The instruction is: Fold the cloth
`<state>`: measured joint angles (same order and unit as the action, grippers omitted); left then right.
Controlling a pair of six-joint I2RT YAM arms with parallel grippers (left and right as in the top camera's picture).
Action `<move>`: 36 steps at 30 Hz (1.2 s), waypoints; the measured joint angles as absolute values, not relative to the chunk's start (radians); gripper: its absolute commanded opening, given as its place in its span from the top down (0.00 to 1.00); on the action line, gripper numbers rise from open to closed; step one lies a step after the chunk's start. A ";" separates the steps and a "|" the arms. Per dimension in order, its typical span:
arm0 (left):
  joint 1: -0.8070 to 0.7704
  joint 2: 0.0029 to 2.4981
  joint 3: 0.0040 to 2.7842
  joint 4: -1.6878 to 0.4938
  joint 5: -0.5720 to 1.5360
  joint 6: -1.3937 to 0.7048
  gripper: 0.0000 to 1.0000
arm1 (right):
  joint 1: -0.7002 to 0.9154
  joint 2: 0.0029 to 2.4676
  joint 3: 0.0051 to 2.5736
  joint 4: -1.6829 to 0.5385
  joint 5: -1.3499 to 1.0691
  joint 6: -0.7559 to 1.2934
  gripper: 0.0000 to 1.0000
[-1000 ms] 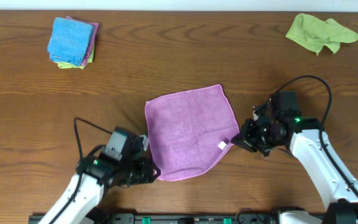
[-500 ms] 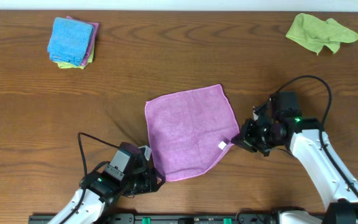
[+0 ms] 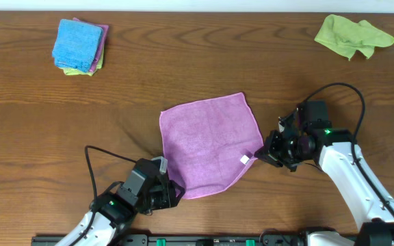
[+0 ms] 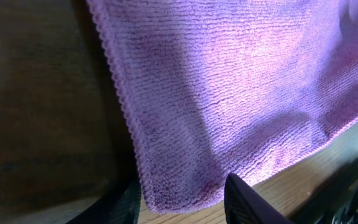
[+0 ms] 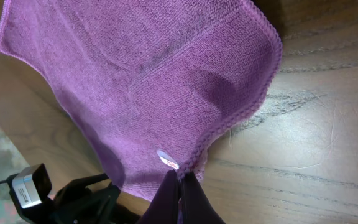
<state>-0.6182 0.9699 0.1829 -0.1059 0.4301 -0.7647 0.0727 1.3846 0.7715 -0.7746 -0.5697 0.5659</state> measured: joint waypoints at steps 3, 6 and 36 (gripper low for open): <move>-0.618 0.967 0.176 -0.099 0.437 -0.787 0.67 | 0.073 1.385 0.772 -0.773 -0.570 0.566 0.99; -0.619 0.971 0.164 -0.087 0.442 -0.789 0.80 | 0.073 1.385 0.772 -0.772 -0.570 0.566 0.98; -0.400 0.979 0.397 -0.178 0.543 -0.755 0.94 | 0.084 1.385 0.772 -0.577 -0.616 0.571 0.98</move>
<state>-0.4004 0.9791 0.3969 -0.1783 0.5430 -0.7551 0.0845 1.3846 0.7715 -0.5770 -0.6155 0.5709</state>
